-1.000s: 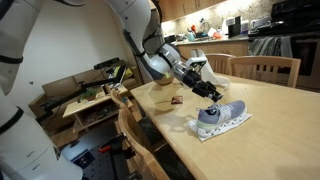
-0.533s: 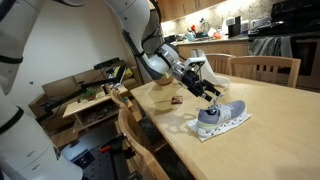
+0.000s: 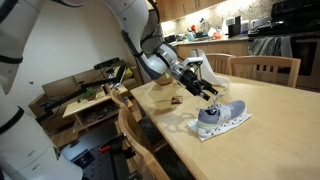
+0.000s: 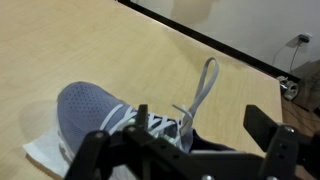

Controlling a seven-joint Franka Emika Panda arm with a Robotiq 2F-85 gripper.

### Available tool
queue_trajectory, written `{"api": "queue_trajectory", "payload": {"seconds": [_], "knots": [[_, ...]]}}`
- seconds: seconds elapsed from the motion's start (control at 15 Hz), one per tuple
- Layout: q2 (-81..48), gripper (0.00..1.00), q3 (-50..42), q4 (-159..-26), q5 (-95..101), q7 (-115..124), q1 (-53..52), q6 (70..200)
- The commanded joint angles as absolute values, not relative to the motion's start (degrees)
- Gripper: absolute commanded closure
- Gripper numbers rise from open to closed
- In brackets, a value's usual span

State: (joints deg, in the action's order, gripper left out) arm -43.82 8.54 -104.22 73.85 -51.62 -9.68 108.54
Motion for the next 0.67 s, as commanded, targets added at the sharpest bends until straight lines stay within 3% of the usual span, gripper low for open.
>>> {"api": "queue_trajectory", "payload": {"seconds": [0.0, 0.07, 0.6], "knots": [[-43.0, 0.30, 8.8, -104.4, 73.0, -52.6, -10.0, 106.8], [-43.0, 0.31, 8.8, -104.4, 73.1, -52.7, -10.0, 106.8], [-43.0, 0.93, 8.8, -104.4, 73.1, -52.5, -9.9, 106.9]]}}
